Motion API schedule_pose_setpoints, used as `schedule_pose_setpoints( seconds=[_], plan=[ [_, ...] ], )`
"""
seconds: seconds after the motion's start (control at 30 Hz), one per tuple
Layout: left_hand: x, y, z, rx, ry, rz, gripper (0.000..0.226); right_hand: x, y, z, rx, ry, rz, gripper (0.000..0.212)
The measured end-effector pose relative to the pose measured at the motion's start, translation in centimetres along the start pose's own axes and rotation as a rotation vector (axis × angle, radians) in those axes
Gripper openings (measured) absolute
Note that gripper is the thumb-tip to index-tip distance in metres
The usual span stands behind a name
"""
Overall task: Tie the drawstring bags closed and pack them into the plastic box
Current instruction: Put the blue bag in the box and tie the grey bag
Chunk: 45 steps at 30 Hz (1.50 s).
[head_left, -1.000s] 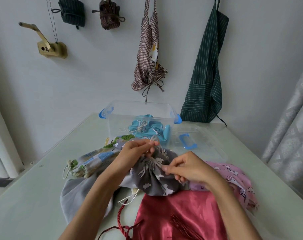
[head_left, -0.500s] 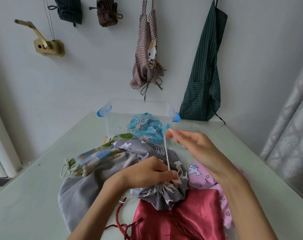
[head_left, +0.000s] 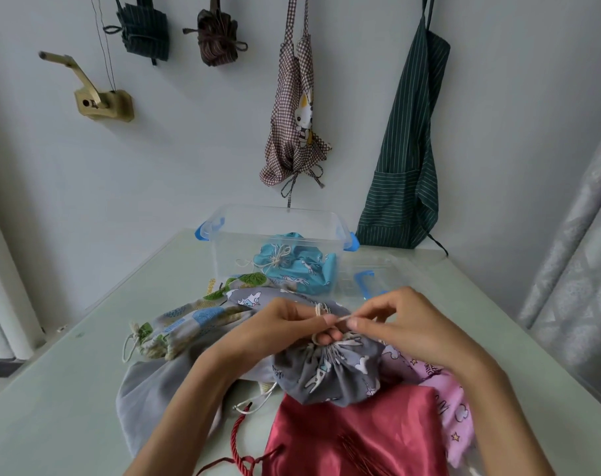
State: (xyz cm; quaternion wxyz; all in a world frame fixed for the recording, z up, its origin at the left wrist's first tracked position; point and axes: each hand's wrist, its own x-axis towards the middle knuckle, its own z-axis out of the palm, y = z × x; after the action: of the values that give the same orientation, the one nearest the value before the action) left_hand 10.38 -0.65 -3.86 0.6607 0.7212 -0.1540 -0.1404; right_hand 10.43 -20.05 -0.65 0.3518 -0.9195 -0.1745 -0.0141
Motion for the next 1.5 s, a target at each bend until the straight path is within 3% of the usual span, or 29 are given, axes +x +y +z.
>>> schedule_pose_setpoints(
  seconds=[0.1, 0.2, 0.3, 0.4, 0.47, 0.63, 0.83, 0.93, 1.17, 1.3, 1.5],
  plan=[
    [-0.2, 0.0, -0.4, -0.107, 0.029, -0.007, 0.023, -0.6, -0.7, -1.0, 0.12, 0.117, -0.057, 0.007],
    [-0.3, 0.3, -0.5, -0.234, 0.062, -0.048, 0.027, -1.4, -1.9, -1.5, 0.194, -0.007, -0.09, 0.008],
    [-0.4, 0.8, -0.5, -0.269, 0.108, -0.073, 0.015, -2.0, -2.7, -1.5, 0.149, -0.139, -0.107, 0.01],
    [-0.7, 1.1, -0.7, -0.235, 0.16, -0.066, 0.02, -1.6, -2.5, -1.5, 0.087, 0.005, -0.14, 0.017],
    [-0.6, 1.0, -0.7, -0.219, 0.169, -0.055, 0.023, -0.9, -1.9, -0.9, 0.031, 0.12, -0.15, 0.008],
    [-0.4, 0.7, -0.8, -0.084, 0.202, 0.027, 0.018, 0.4, -1.0, 1.8, 0.13, -0.112, -0.142, 0.011],
    [-0.4, 0.5, -0.3, 0.029, 0.318, 0.169, 0.011, 1.0, -0.6, 3.0, 0.278, -0.056, -0.096, 0.007],
    [-0.2, 0.2, -0.4, 0.132, 0.412, 0.234, 0.012, 1.1, -0.4, 3.0, 0.275, -0.03, -0.109, 0.015],
    [-0.3, 0.0, -0.5, 0.214, 0.6, 0.278, 0.011, 1.4, -0.3, 3.2, 0.424, -0.042, -0.062, 0.007],
    [-0.5, 0.0, -0.6, 0.232, 0.57, 0.266, 0.026, 1.3, -0.6, 3.5, 0.492, -0.099, 0.085, 0.015],
    [-0.5, 0.2, -0.9, 0.226, 0.51, 0.266, 0.015, 1.4, -1.0, 3.7, 0.595, 0.001, 0.115, 0.011]
  ],
)
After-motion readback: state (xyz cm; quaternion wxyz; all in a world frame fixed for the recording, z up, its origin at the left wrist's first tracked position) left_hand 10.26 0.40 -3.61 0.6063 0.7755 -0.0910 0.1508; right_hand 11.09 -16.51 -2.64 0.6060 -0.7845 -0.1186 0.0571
